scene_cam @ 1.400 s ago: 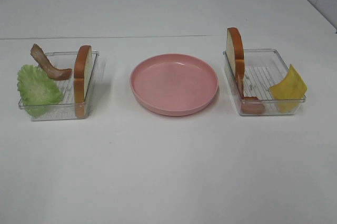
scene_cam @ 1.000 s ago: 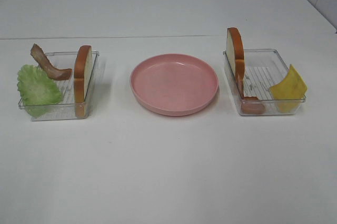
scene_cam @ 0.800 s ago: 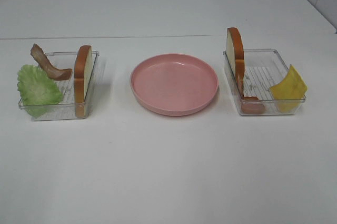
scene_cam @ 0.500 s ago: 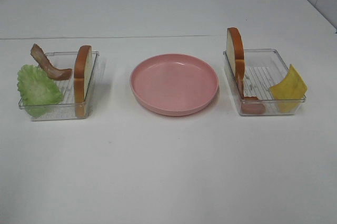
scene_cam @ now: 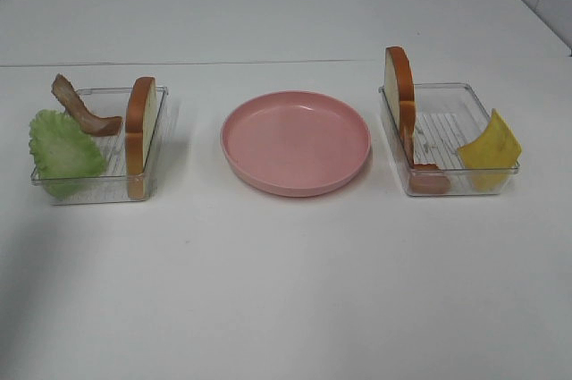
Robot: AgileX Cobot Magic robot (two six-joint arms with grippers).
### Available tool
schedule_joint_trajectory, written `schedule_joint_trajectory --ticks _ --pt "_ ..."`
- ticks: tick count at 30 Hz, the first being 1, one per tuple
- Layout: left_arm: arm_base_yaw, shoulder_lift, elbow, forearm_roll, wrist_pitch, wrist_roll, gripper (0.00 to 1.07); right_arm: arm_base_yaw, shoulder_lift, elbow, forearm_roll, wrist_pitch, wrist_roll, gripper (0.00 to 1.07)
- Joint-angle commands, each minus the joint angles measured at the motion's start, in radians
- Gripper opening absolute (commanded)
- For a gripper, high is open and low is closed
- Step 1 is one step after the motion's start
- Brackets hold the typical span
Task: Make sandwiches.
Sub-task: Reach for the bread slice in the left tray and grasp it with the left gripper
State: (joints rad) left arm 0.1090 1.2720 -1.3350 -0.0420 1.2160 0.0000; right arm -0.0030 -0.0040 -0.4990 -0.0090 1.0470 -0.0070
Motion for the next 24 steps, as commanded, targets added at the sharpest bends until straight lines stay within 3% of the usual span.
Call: schedule_joint_trajectory --ticks 1,5,6,11,14,18,24 --pt "-0.08 0.128 -0.06 -0.001 0.059 -0.034 0.98 -0.002 -0.024 -0.002 0.003 0.003 0.007 0.98" --pt "-0.17 0.227 -0.11 0.0 0.059 -0.079 0.98 -0.002 -0.024 -0.002 0.003 0.003 0.007 0.98" --pt "-0.232 0.303 -0.155 0.0 0.059 -0.116 0.98 -0.002 -0.024 -0.002 0.003 0.003 0.007 0.98" --pt "-0.354 0.498 -0.273 0.001 0.059 -0.201 0.98 -0.002 -0.024 -0.002 0.003 0.003 0.007 0.98" --pt "-0.371 0.53 -0.294 0.001 0.059 -0.211 0.98 -0.002 -0.024 -0.002 0.003 0.003 0.007 0.98" --pt "-0.43 0.67 -0.403 0.002 0.059 -0.247 0.98 -0.002 -0.024 -0.002 0.003 0.003 0.007 0.98" --pt "-0.448 0.804 -0.513 -0.003 0.058 -0.261 0.98 -0.002 -0.024 -0.002 0.003 0.003 0.007 0.98"
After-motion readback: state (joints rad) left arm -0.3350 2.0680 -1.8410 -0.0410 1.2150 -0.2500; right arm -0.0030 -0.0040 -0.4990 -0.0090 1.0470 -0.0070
